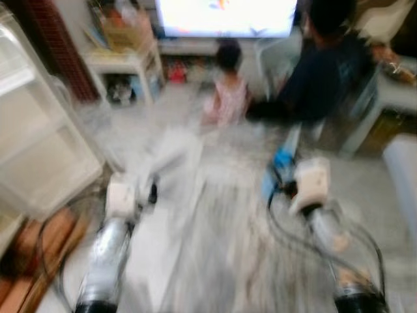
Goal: Restocking fridge
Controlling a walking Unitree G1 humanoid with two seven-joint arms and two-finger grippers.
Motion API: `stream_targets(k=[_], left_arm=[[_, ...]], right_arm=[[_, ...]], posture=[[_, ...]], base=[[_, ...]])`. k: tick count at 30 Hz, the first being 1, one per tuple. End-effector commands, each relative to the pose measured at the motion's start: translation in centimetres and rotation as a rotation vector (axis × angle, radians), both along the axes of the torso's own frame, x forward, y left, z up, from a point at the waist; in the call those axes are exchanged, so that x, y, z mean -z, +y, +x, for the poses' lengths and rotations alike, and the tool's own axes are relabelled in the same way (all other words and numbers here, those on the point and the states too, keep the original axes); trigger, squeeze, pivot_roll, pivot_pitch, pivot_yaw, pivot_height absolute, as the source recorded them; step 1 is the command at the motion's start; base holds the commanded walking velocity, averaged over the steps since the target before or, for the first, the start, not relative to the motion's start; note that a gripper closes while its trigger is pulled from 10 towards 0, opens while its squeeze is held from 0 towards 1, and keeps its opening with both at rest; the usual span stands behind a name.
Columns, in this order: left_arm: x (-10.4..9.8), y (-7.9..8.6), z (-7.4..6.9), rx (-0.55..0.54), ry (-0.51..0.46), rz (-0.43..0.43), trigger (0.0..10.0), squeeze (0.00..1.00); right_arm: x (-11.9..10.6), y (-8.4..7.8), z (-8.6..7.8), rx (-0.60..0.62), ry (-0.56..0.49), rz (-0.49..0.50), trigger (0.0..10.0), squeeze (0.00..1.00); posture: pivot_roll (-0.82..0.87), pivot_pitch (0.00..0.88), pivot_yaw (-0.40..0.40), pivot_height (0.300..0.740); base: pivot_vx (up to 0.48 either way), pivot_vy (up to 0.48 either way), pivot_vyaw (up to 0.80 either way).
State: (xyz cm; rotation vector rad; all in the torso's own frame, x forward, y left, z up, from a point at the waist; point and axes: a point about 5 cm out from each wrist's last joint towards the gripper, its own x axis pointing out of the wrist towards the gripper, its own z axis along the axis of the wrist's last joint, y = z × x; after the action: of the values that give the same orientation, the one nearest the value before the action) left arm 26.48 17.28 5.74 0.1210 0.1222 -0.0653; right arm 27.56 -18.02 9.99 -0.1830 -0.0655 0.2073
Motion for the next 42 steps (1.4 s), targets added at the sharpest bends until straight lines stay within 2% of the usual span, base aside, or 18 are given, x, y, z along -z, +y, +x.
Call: stream_targets(k=[1, 17, 24, 32, 36, 42], left_arm=[[0.4, 1.38, -0.29, -0.053, 0.019, 0.025, 10.0, 0.0], [0.38, 1.63, 0.01, -0.077, 0.023, 0.039, 10.0, 0.0], [0.75, 2.1, -0.68, -0.105, 0.042, 0.025, 10.0, 0.0], [0.95, 1.93, -0.68, -0.117, 0.05, 0.026, 10.0, 0.0], [0.9, 1.82, -0.52, -0.117, 0.053, 0.026, 10.0, 0.0], [0.93, 1.52, -0.43, -0.112, 0.056, 0.025, 10.0, 0.0]], right_arm=[[-1.01, 1.72, 0.56, -0.057, -0.051, 0.02, 10.0, 0.0], [-1.02, 2.26, 1.1, -0.079, -0.064, 0.012, 10.0, 0.0], [-0.44, 2.28, 0.72, -0.071, -0.047, 0.025, 10.0, 0.0], [-0.24, 2.05, 1.26, -0.03, -0.031, 0.044, 10.0, 0.0], [-0.53, 2.34, 1.21, -0.068, -0.05, 0.037, 10.0, 0.0], [-0.57, 2.57, 1.27, -0.074, -0.052, 0.037, 10.0, 0.0]], posture=[[0.0, 0.0, -0.012, 0.74], [0.01, 0.0, -0.008, 0.74], [0.01, 0.0, -0.008, 0.74], [0.02, 0.0, -0.01, 0.74], [0.01, 0.0, -0.008, 0.74], [0.01, 0.0, -0.008, 0.74]], base=[[0.244, 0.0, 0.7], [0.26, 0.0, 0.69], [0.261, 0.0, 0.67], [0.294, 0.0, 0.06], [0.401, 0.0, 0.0], [0.423, 0.0, 0.74]])
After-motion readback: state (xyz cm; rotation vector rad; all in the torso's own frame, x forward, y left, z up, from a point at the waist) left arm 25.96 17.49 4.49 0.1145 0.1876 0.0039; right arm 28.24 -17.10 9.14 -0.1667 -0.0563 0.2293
